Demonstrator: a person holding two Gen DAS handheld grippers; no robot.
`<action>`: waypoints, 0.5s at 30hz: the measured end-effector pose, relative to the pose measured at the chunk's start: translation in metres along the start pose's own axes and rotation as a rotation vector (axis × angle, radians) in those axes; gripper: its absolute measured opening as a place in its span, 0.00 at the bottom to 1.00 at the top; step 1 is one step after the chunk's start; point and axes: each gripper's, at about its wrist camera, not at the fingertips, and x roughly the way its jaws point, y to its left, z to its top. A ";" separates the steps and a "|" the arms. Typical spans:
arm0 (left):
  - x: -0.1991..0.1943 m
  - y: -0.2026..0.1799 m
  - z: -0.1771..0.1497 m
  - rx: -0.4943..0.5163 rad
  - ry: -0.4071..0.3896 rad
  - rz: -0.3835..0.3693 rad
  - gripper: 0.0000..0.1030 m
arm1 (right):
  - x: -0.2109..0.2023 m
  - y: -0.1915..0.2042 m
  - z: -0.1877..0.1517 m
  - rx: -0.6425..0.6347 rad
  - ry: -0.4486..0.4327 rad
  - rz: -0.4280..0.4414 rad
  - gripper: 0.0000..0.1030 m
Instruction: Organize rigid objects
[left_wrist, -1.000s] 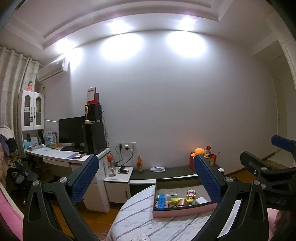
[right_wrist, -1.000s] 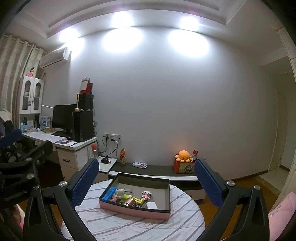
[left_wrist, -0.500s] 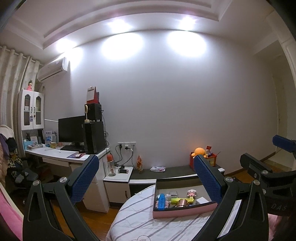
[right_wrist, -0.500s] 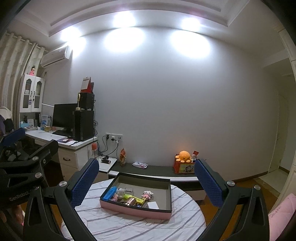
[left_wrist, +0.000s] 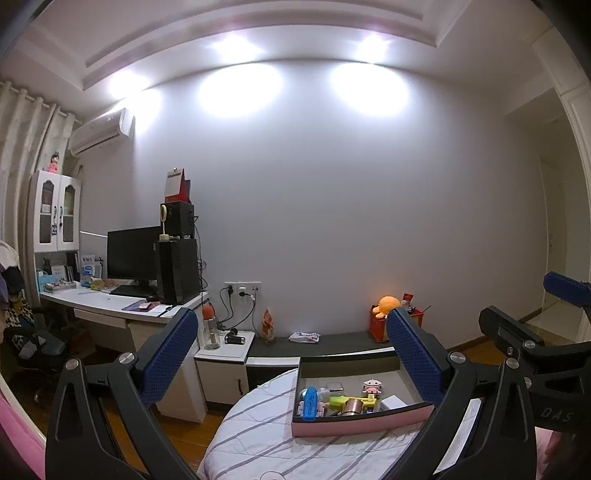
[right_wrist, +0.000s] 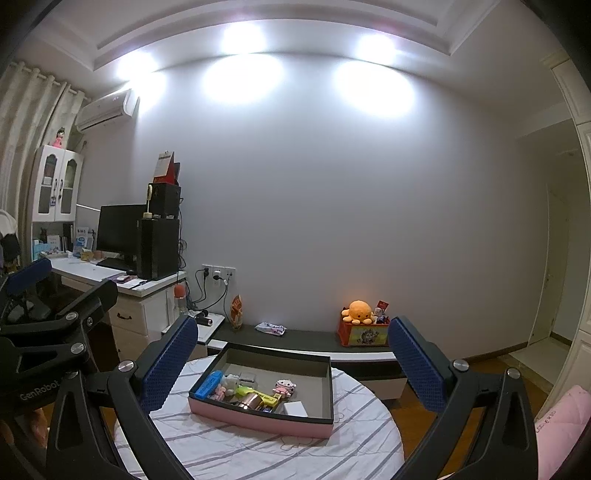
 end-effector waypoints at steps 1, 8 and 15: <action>0.000 0.000 0.000 0.001 0.000 0.001 1.00 | 0.001 0.000 0.000 -0.001 0.001 0.001 1.00; 0.004 -0.001 -0.003 0.004 -0.002 -0.001 1.00 | 0.006 -0.001 -0.001 -0.005 0.004 0.001 1.00; 0.005 -0.001 -0.006 0.014 -0.010 -0.008 1.00 | 0.009 -0.002 -0.003 -0.010 0.016 -0.001 1.00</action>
